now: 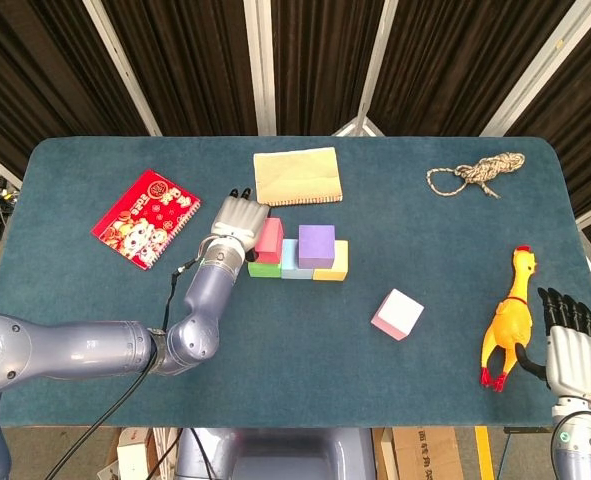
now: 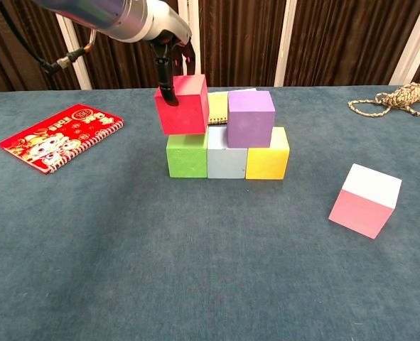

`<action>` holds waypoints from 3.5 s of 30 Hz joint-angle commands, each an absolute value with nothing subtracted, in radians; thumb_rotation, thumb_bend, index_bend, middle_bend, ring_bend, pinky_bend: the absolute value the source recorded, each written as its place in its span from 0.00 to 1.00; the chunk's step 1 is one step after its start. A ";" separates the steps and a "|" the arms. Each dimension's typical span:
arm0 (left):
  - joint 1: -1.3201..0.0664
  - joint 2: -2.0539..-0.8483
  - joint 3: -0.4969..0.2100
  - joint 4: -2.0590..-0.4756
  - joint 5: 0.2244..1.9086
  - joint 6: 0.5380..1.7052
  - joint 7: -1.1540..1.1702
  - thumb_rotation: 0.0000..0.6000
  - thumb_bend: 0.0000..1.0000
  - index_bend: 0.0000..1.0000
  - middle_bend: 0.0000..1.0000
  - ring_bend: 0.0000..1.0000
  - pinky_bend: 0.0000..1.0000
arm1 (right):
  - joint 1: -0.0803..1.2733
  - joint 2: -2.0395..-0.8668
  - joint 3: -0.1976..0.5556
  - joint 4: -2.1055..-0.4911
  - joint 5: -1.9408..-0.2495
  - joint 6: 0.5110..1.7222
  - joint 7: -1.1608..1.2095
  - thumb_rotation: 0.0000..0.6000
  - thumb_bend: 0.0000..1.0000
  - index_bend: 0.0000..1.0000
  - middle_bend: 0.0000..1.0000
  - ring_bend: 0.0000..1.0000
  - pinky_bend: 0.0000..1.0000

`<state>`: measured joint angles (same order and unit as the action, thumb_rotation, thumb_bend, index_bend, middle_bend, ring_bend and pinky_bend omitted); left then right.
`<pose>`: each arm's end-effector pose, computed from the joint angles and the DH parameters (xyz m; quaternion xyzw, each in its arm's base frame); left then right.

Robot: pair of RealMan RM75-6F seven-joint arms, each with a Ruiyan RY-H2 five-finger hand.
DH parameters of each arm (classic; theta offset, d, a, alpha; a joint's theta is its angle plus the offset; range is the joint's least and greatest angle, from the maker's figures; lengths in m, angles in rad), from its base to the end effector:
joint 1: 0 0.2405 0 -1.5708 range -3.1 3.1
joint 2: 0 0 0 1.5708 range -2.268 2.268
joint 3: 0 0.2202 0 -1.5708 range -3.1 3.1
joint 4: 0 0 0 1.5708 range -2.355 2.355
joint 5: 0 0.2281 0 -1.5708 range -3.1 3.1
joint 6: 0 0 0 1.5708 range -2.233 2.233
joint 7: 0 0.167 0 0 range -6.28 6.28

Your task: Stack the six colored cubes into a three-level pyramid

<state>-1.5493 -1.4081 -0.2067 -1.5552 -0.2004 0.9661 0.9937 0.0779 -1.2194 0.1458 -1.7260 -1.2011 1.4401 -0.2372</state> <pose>0.0303 0.4076 -0.0167 -0.7611 -0.3738 -0.1984 0.4916 -0.2898 -0.2132 0.1065 0.5086 -0.4543 0.3312 0.6521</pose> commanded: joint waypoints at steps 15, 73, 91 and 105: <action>-1.550 -1.461 -0.248 -1.521 -0.220 1.007 1.049 1.00 0.32 0.29 0.29 0.05 0.09 | 0.078 -1.217 0.146 -1.725 -1.200 1.438 -0.231 1.00 0.34 0.08 0.09 0.00 0.00; -1.506 -1.565 -0.360 -1.456 -0.190 1.053 1.141 1.00 0.31 0.30 0.29 0.05 0.09 | 0.075 -1.205 0.154 -1.724 -1.189 1.442 -0.210 1.00 0.34 0.08 0.09 0.00 0.00; -1.495 -1.581 -0.374 -1.443 -0.181 1.049 1.155 1.00 0.31 0.30 0.29 0.05 0.09 | 0.076 -1.206 0.157 -1.722 -1.185 1.441 -0.211 1.00 0.34 0.08 0.09 0.00 0.00; -1.490 -1.596 -0.386 -1.428 -0.178 1.055 1.163 1.00 0.31 0.30 0.29 0.05 0.09 | 0.075 -1.204 0.157 -1.720 -1.184 1.440 -0.205 1.00 0.34 0.08 0.09 0.00 0.00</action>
<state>-1.4903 -1.5956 -0.3857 -1.4284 -0.1778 1.0551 1.1634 0.0755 -1.2036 0.1572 -1.7204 -1.1838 1.4401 -0.2052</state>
